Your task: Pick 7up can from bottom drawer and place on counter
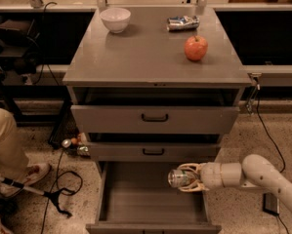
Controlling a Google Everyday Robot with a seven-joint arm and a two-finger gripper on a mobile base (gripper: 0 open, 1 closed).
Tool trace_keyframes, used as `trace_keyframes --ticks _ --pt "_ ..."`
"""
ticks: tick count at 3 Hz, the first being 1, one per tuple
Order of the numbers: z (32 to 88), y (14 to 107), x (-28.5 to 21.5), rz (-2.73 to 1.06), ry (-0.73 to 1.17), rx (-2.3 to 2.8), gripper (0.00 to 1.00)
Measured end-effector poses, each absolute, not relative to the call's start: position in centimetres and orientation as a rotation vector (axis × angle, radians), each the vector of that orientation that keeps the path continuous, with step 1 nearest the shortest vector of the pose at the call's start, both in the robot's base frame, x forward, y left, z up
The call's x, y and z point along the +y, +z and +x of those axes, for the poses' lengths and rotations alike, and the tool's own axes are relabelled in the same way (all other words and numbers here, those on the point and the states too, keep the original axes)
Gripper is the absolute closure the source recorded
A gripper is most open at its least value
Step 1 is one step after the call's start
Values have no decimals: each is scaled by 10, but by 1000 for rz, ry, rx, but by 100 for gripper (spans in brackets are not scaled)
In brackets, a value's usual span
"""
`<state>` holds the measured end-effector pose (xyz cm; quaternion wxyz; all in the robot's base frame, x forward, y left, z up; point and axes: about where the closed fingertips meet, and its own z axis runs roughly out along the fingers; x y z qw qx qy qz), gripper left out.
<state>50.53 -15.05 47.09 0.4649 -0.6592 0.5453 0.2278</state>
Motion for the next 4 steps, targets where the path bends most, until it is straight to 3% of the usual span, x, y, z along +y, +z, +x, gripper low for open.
trace_keyframes --ticks 1,4 --pt "496 539 -179 -1616 453 1288 100" --pt "503 611 -185 -1614 480 1305 100"
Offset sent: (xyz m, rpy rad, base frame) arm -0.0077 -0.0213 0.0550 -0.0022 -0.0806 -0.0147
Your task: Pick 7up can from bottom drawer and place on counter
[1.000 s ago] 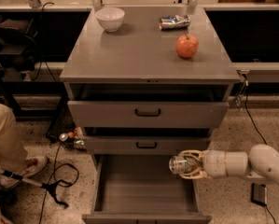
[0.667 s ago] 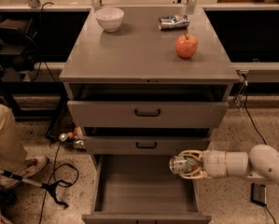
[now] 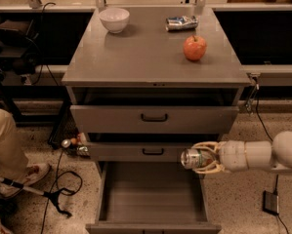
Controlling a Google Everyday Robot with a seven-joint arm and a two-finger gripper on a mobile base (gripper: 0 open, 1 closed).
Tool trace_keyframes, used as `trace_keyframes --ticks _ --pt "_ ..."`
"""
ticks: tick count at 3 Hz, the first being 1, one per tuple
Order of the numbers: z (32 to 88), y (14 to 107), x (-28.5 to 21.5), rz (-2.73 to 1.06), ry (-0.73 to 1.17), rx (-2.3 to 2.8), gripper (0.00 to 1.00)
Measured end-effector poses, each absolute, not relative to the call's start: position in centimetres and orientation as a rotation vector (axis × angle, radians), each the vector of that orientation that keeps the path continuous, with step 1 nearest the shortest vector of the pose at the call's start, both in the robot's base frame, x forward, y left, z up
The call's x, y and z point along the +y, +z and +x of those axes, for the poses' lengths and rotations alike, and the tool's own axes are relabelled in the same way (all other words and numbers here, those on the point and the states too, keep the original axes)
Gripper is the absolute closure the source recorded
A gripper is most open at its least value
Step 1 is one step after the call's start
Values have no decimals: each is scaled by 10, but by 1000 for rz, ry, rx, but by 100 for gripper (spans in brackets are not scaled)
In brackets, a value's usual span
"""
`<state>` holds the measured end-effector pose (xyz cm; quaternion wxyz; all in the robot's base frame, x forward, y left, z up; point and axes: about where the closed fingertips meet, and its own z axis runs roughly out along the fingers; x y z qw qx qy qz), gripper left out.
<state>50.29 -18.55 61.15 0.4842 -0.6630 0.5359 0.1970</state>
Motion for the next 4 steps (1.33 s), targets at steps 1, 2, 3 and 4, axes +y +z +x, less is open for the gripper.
trace_keyframes --ticks 1,2,3,4 --pt "509 683 -180 -1616 497 1285 100" --pt "514 751 -166 -1662 483 1230 100" --pt "514 755 -167 -1665 480 1232 100" --pt "521 785 -168 -1686 450 1249 100"
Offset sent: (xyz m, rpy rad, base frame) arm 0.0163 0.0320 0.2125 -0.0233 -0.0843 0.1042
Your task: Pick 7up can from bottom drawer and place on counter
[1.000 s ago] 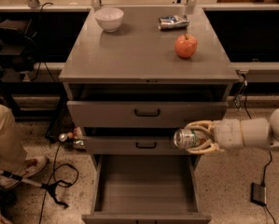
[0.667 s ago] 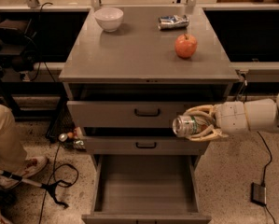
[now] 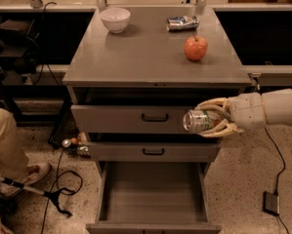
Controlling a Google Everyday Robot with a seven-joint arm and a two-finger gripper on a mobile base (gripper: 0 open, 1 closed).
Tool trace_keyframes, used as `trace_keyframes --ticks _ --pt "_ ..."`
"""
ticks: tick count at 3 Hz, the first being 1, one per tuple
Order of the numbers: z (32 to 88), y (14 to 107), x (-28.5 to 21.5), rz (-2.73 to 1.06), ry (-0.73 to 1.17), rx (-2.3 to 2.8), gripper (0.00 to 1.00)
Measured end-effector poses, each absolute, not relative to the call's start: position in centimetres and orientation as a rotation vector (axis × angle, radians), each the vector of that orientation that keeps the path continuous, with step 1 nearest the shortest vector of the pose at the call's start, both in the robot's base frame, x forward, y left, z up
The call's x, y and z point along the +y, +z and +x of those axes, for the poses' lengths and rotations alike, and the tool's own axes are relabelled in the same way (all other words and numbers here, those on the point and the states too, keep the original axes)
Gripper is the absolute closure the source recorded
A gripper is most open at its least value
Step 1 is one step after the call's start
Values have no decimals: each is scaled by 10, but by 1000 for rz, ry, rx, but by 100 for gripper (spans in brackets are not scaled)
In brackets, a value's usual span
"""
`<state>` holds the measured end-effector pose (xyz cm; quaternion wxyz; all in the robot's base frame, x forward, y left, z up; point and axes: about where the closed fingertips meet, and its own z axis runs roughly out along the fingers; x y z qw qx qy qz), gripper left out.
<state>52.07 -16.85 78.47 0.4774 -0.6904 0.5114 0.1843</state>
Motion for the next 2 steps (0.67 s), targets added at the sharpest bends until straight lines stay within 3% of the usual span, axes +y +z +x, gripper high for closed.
trace_keyframes --ticks 2 --pt "572 883 -146 -1873 227 1340 100"
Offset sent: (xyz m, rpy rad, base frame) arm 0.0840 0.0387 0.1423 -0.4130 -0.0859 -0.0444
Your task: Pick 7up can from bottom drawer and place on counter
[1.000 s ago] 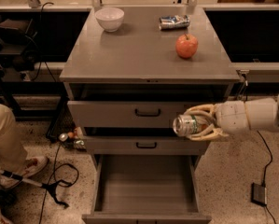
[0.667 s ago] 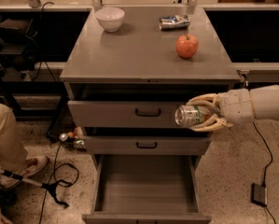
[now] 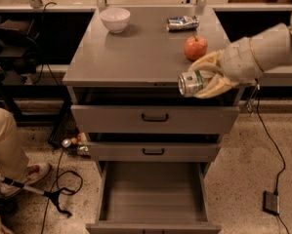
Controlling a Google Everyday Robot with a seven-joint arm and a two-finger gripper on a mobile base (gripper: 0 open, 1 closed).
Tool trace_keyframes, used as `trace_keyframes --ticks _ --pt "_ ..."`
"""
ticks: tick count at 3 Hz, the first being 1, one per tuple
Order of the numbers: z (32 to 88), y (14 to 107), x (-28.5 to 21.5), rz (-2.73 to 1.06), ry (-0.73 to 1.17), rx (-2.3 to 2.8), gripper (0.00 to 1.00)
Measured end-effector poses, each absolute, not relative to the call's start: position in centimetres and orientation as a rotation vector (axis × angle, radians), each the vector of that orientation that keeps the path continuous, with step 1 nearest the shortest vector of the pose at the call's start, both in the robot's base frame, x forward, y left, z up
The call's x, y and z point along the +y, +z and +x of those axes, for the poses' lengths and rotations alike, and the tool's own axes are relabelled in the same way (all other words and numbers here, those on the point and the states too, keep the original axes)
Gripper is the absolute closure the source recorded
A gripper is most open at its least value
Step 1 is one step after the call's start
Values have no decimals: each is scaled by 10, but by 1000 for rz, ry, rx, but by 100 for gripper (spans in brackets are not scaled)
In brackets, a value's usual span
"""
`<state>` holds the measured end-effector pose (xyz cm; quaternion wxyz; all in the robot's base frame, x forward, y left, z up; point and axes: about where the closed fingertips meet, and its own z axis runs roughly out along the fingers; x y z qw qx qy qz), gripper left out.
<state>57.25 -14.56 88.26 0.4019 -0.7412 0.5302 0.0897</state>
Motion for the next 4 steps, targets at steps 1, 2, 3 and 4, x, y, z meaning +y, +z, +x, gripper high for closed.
trace_keyframes --ticks 1,2,3,4 --pt "601 906 -128 -1915 187 1342 100" --pt "631 916 -102 -1940 226 1303 100" --pt "656 921 -79 -1906 270 1297 100" --pt "676 922 -56 -1834 293 1309 100"
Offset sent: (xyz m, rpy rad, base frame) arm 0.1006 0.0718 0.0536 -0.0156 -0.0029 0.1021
